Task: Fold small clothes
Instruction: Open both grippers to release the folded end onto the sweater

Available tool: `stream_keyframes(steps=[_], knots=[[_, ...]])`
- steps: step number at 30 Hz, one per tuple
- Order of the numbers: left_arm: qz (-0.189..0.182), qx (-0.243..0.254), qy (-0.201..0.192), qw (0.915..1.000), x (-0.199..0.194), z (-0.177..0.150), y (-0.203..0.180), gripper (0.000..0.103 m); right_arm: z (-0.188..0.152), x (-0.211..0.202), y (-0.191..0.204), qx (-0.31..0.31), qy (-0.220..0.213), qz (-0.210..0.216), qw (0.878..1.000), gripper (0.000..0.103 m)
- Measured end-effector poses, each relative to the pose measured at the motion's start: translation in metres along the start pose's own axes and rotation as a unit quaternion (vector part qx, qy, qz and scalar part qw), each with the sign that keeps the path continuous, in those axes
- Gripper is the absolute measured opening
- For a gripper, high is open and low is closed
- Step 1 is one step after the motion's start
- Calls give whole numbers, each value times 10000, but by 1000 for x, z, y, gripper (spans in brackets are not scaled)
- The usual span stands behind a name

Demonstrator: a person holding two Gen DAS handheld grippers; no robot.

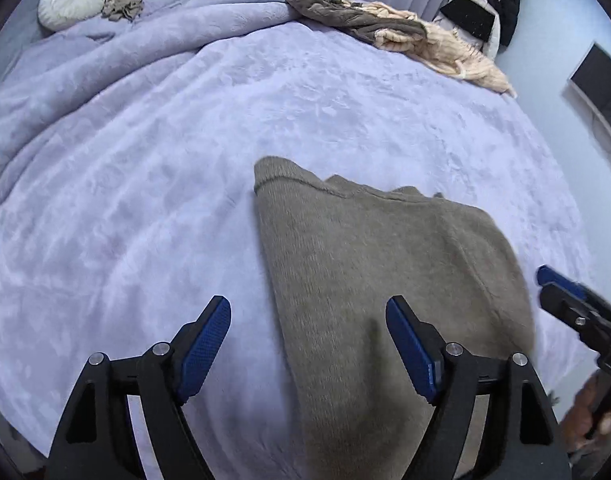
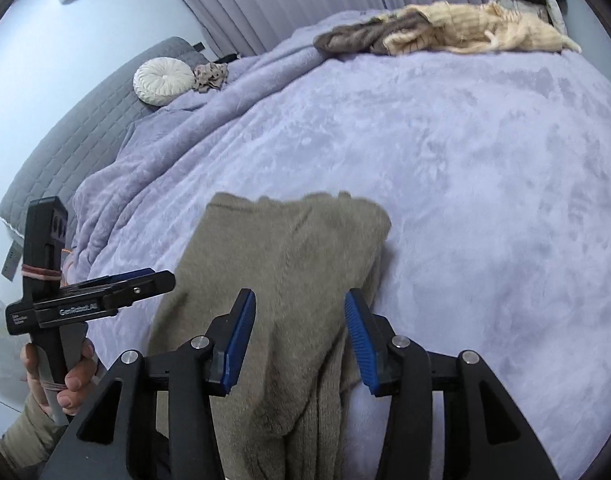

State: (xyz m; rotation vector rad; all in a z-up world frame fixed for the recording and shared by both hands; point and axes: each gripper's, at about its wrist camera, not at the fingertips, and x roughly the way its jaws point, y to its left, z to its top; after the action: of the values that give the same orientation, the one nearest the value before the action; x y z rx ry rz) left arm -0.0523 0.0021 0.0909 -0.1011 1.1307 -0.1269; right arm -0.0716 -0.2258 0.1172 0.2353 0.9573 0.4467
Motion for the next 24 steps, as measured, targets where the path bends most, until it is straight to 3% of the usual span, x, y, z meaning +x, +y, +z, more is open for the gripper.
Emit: stream_keyframes(steps=[4,9,13,17,21,24], knots=[[562,273,449,9970,43,26,-13,81,26,27,11,-368,272,286,9985,58],[666,187,675,9953,75,34,-6,81,35,85,-2,-380,950,-31,9947,58],[657,246,706,9950,83,33,-7,81,37,102,-19,-187,1121,15,9935,58],[706,279,564,9955,63,30,-12,81,37,84,-7,-428,1016,-66,9939,58],[669,385,473,9959,43,19,-21,81,18,31,31,-1089,613,246,9919,58],[686,383,383,9962,31,10,-24,81,-5,8,51,-1433,577,516,9867,58]])
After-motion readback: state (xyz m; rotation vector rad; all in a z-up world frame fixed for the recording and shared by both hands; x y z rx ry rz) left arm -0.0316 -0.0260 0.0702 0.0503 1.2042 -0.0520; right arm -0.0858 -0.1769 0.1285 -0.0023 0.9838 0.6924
